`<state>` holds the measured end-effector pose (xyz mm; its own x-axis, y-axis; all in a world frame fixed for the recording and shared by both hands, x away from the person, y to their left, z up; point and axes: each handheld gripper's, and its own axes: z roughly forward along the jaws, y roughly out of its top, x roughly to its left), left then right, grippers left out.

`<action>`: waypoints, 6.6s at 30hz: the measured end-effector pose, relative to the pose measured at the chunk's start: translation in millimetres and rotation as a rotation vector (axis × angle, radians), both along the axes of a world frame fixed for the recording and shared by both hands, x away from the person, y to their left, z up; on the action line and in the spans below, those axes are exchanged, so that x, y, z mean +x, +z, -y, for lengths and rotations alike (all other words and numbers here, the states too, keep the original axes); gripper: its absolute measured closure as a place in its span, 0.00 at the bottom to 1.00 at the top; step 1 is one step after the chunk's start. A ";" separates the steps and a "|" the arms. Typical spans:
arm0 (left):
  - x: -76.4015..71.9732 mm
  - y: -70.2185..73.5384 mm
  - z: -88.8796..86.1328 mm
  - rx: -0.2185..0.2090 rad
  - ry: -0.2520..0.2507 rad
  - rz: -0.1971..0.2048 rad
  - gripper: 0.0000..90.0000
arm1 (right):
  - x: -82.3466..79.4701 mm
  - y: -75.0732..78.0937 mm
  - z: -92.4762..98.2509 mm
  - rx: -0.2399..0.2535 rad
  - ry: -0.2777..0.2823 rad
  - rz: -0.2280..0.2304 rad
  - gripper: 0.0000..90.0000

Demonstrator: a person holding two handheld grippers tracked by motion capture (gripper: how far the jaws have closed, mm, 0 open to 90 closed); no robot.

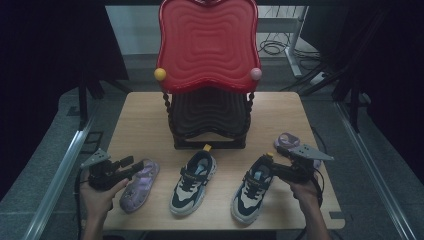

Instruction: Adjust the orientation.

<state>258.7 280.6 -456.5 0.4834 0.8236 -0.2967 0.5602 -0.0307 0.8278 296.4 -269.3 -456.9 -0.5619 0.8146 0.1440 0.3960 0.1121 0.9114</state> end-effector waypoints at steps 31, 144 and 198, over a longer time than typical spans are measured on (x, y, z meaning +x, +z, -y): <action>-16.8 5.4 31.5 -0.002 -0.067 0.021 0.59 | 0.8 4.6 19.2 0.010 -0.011 0.015 0.51; -47.9 -57.7 5.4 0.347 -0.090 -0.311 1.00 | -10.5 -12.8 11.7 -0.111 -0.062 -0.068 0.49; -12.0 -55.2 -45.3 0.298 0.069 -0.323 1.00 | -11.9 -9.8 25.1 -0.103 -0.098 -0.053 0.48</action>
<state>246.7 325.9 -511.7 0.3454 0.9233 -0.1680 0.7980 -0.1947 0.5703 284.5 -294.3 -466.6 -0.4731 0.8770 0.0843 0.4569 0.1624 0.8745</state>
